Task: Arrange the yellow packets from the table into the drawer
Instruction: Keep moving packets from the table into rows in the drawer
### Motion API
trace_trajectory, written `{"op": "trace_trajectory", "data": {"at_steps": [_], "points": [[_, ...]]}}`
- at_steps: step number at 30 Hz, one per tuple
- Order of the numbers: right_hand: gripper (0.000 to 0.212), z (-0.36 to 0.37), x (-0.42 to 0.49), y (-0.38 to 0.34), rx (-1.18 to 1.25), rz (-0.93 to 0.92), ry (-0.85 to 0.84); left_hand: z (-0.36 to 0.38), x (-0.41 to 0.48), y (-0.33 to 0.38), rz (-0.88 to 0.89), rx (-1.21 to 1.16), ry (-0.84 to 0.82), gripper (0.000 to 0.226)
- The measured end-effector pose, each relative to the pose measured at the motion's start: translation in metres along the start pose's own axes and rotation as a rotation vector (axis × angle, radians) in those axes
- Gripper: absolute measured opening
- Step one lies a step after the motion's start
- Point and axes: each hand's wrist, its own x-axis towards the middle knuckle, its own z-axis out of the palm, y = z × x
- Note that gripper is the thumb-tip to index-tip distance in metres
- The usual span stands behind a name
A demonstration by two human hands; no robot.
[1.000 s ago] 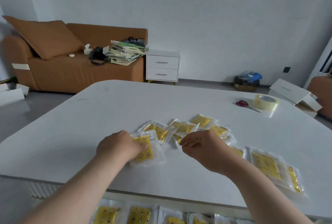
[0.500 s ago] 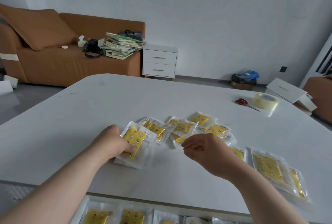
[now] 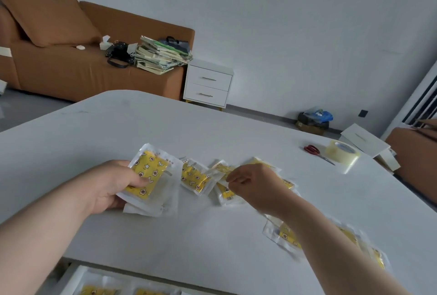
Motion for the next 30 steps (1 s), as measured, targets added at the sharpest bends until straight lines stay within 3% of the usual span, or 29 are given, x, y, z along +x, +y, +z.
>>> {"op": "trace_trajectory", "data": {"at_steps": [5,11,15,21,26,30], "points": [[0.012,0.000,0.029,0.009,-0.050,0.036,0.101,0.001,0.001,-0.003,0.030,-0.060,-0.030,0.017],[0.032,0.002,0.059,0.018,-0.011,0.180,0.139,0.002,0.009,-0.007,0.030,-0.160,-0.022,0.017],[0.052,0.008,0.069,0.022,-0.152,0.292,0.049,-0.004,0.010,-0.009,0.018,-0.218,-0.037,0.018],[0.065,0.010,0.078,0.019,-0.161,0.357,0.017,-0.011,0.014,-0.015,0.022,-0.282,-0.064,0.019],[0.048,0.000,0.082,0.011,-0.161,0.339,0.014,-0.014,0.015,-0.019,0.031,-0.339,-0.069,0.021],[0.041,-0.011,0.087,0.012,0.032,0.472,0.026,-0.014,0.014,-0.021,0.035,-0.388,-0.080,0.016]]}}
